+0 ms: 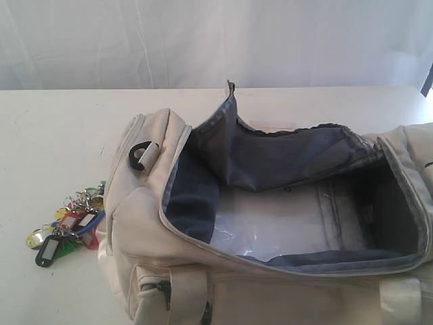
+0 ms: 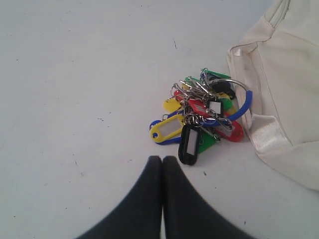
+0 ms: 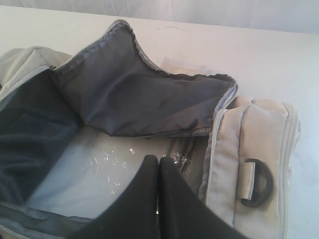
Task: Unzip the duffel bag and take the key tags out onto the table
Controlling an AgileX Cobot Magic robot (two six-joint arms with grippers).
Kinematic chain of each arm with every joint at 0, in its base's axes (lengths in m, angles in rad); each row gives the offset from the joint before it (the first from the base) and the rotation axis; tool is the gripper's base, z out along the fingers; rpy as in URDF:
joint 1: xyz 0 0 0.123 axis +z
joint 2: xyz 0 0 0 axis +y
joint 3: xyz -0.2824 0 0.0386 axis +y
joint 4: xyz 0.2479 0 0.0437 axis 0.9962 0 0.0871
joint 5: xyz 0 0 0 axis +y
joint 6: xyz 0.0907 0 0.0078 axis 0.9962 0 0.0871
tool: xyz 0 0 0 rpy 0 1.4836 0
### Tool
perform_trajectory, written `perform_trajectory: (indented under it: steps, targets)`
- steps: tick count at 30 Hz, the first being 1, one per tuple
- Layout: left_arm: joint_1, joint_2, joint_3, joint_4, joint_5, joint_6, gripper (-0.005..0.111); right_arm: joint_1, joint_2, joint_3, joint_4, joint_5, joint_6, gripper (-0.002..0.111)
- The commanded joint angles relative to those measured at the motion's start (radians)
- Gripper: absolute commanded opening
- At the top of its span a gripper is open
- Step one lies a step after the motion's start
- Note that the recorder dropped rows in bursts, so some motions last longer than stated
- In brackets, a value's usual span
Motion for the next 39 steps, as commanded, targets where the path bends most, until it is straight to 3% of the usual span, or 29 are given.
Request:
perform_trajectory:
  steps: [1,4,16,30,39]
  targets:
    - [-0.018,-0.004,0.004,0.094,-0.004,-0.007,0.000,-0.006,-0.006,0.005,0.003,-0.004,0.000,0.000]
    - [-0.049,-0.004,0.004,0.112,-0.004,-0.006,0.000,-0.006,-0.006,0.005,0.003,-0.004,0.000,0.000]
    - [-0.048,-0.004,0.004,0.112,-0.004,-0.006,0.000,-0.006,-0.012,0.005,0.003,-0.004,0.000,0.000]
    - [-0.048,-0.004,0.004,0.109,-0.004,-0.100,0.000,-0.006,-0.252,0.005,0.003,-0.004,0.000,0.000]
    - [-0.048,-0.004,0.004,0.109,-0.004,-0.102,0.000,-0.006,-0.278,0.005,0.003,-0.004,0.000,0.000]
